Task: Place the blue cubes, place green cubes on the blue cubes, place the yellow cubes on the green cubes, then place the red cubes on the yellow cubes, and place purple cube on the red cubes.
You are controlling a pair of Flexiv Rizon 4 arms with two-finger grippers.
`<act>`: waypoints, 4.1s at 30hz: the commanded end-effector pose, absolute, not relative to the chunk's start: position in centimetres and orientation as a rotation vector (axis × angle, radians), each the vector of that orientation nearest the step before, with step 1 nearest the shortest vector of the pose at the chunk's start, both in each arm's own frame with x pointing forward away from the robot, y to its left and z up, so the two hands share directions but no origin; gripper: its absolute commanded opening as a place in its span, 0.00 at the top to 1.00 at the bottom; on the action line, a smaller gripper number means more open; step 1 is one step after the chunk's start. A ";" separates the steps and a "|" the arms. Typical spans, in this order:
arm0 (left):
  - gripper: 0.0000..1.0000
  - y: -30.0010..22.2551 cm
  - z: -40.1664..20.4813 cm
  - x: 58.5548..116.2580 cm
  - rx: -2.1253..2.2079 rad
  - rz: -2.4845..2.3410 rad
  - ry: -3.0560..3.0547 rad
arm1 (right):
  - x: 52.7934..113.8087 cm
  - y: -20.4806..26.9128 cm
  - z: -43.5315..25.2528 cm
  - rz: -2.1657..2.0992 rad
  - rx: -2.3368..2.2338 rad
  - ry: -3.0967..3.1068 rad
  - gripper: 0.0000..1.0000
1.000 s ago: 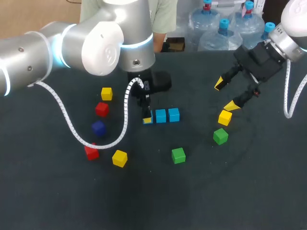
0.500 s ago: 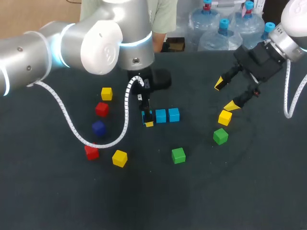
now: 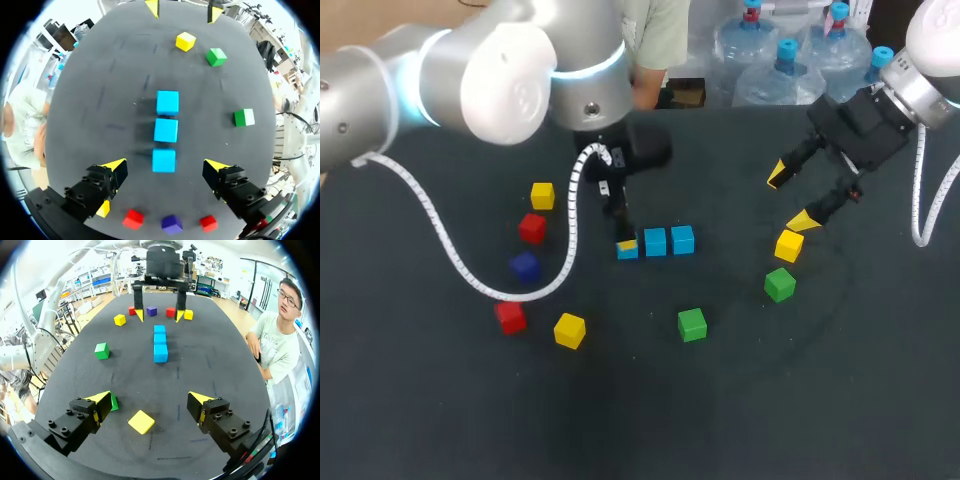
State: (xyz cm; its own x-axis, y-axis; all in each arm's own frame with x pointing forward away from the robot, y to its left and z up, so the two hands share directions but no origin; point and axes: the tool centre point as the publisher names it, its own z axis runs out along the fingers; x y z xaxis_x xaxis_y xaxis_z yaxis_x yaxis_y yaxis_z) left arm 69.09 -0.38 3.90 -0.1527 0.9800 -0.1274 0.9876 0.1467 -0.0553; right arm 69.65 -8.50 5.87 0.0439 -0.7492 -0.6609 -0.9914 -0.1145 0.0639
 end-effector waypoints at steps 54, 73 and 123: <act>0.00 2.8 8.9 63.4 1.707 -0.206 2.148 | 69.6 -8.5 5.9 0.789 -1.915 1.748 0.00; 0.00 2.8 9.0 63.3 1.719 -0.202 2.144 | 67.2 -7.5 6.6 0.721 -2.242 1.623 0.00; 0.00 2.8 9.0 63.3 1.719 -0.202 2.144 | 63.7 -7.2 -1.3 0.391 -2.416 1.796 0.00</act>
